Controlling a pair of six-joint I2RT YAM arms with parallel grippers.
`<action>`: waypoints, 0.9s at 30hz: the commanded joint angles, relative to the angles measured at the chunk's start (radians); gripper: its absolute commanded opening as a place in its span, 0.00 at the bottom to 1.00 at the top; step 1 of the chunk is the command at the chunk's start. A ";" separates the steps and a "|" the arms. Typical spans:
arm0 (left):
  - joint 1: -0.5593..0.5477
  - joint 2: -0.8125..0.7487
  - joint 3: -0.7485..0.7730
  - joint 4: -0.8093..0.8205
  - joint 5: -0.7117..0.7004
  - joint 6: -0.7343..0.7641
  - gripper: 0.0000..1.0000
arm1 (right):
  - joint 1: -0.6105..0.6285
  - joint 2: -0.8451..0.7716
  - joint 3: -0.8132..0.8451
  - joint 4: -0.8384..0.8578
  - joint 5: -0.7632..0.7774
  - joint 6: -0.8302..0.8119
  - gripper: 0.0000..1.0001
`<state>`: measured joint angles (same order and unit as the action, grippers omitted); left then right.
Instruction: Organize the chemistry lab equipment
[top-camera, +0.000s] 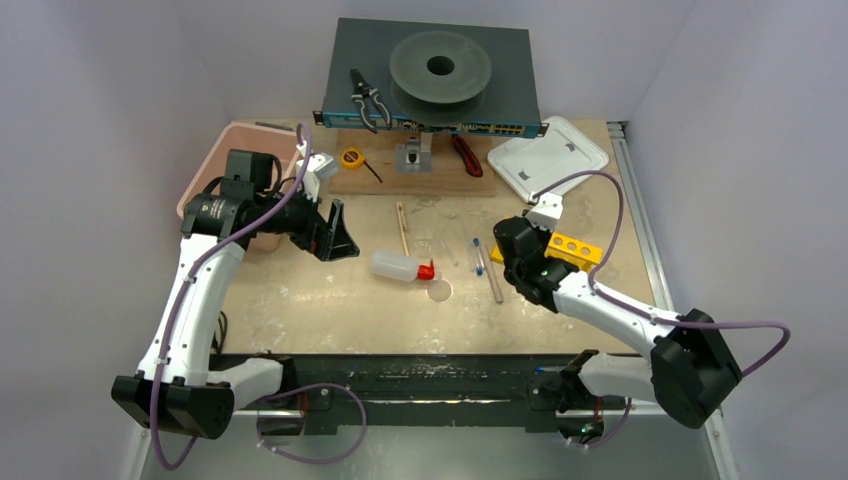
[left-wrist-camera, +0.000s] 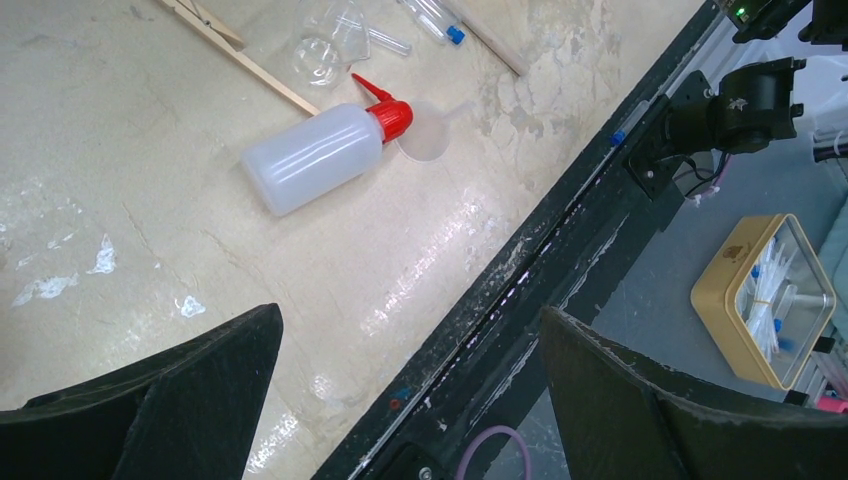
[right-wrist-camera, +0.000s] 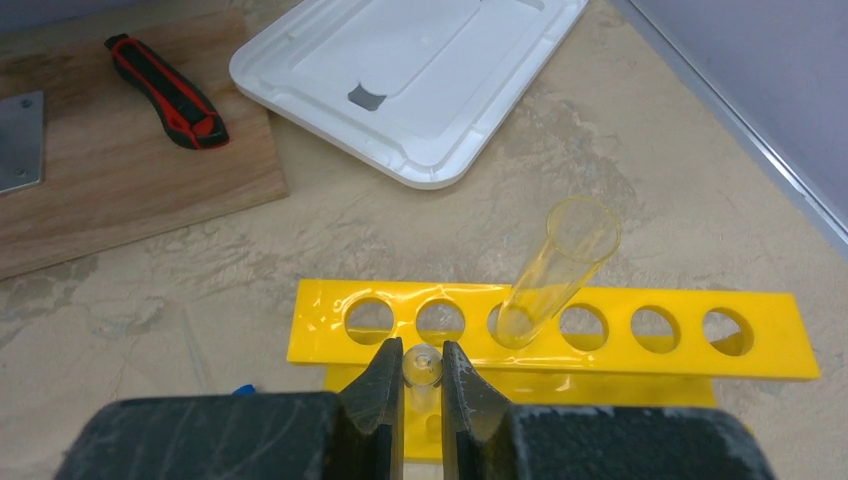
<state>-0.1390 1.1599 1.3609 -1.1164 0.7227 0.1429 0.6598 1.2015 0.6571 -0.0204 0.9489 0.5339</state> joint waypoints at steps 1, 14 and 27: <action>0.006 0.001 0.007 0.019 -0.003 0.021 1.00 | -0.008 0.009 0.003 0.039 0.002 -0.001 0.00; 0.005 0.002 0.009 0.024 -0.002 0.019 1.00 | -0.017 0.025 -0.001 0.027 -0.005 0.013 0.00; 0.006 -0.005 0.010 0.025 -0.014 0.024 1.00 | -0.018 0.056 0.025 -0.056 -0.019 0.081 0.00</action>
<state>-0.1394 1.1610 1.3609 -1.1152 0.7162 0.1497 0.6468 1.2449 0.6567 -0.0368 0.9218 0.5617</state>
